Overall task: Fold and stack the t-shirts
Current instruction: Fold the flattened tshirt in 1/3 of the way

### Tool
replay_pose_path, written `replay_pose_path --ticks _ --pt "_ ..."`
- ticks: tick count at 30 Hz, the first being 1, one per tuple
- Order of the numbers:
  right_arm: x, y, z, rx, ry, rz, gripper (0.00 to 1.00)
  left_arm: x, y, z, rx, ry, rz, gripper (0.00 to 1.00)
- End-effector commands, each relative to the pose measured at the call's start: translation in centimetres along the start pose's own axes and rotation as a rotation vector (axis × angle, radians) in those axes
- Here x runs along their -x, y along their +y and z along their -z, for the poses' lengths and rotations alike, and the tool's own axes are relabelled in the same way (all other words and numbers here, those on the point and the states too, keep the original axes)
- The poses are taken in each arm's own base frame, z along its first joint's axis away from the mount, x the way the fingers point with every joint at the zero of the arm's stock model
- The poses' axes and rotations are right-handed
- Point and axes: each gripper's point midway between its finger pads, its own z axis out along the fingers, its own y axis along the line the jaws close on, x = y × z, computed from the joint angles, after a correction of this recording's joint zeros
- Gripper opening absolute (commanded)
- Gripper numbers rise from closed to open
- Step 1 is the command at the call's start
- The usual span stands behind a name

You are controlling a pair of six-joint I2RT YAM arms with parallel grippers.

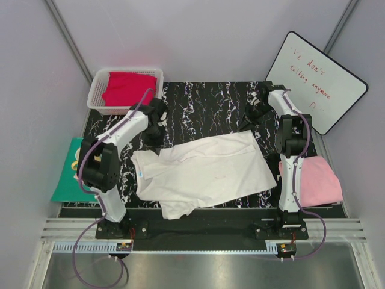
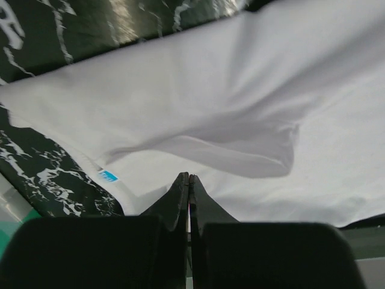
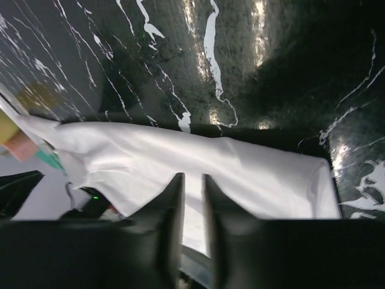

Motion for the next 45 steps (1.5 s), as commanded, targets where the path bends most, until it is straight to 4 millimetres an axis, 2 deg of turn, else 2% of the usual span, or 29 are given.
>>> replay_pose_path --ticks 1,2,5,6,7,9,10,13,16,19,23,31,39,40,42,43,45 --pt "0.4 1.2 0.6 0.047 -0.011 0.004 0.0 4.0 1.8 -0.3 0.033 -0.068 0.07 0.0" --pt "0.4 1.1 0.7 0.046 -0.012 0.001 0.0 4.5 2.1 -0.3 0.033 -0.07 0.078 0.0" --pt "0.0 1.2 1.1 0.038 -0.015 0.009 0.0 5.7 2.4 -0.3 0.033 -0.083 0.083 0.27" --pt "-0.3 1.1 1.4 0.028 -0.017 0.01 0.0 6.1 2.4 -0.4 0.03 -0.087 0.082 0.34" --pt "-0.5 1.0 1.5 0.024 -0.018 0.013 0.0 6.2 2.4 -0.4 0.027 -0.086 0.081 0.51" --pt "-1.1 0.7 2.0 0.003 -0.019 0.017 0.0 6.1 2.7 -0.6 0.033 -0.078 0.082 0.71" --pt "-1.4 0.7 2.1 -0.004 -0.021 0.021 0.0 6.0 2.8 -0.7 0.036 -0.074 0.083 0.85" --pt "-2.4 0.2 2.8 -0.038 -0.031 0.021 0.0 5.5 3.3 -1.3 0.043 -0.051 0.089 0.97" --pt "-3.3 -0.7 3.0 -0.076 -0.034 0.019 0.0 5.0 3.5 -1.7 0.043 -0.038 0.092 0.99" --pt "-3.9 -1.6 2.2 -0.095 -0.009 0.004 0.0 4.1 3.7 -2.5 0.046 -0.009 0.096 0.99" --pt "-3.3 -2.7 1.0 -0.123 0.005 -0.005 0.0 2.7 4.3 -4.3 0.058 0.055 0.105 0.99" --pt "-2.0 -4.5 -0.6 -0.197 0.025 -0.025 0.0 1.9 4.5 -6.5 0.062 0.131 0.104 0.99" --pt "-0.4 -5.9 -1.8 -0.255 0.01 -0.031 0.0 3.7 4.9 -8.8 0.092 0.185 0.095 0.99" --pt "0.3 -6.0 -1.8 -0.261 -0.004 -0.031 0.0 4.6 4.9 -8.6 0.092 0.168 0.099 0.99" --pt "0.9 -6.0 -2.0 -0.264 -0.016 -0.031 0.0 5.2 4.8 -9.2 0.096 0.176 0.103 0.99" --pt "1.7 -6.0 -2.2 -0.266 -0.03 -0.031 0.0 6.6 4.5 -8.9 0.09 0.145 0.109 0.99" --pt "2.6 -5.9 -2.2 -0.272 -0.05 -0.029 0.0 7.4 4.4 -9.5 0.092 0.148 0.118 0.99"
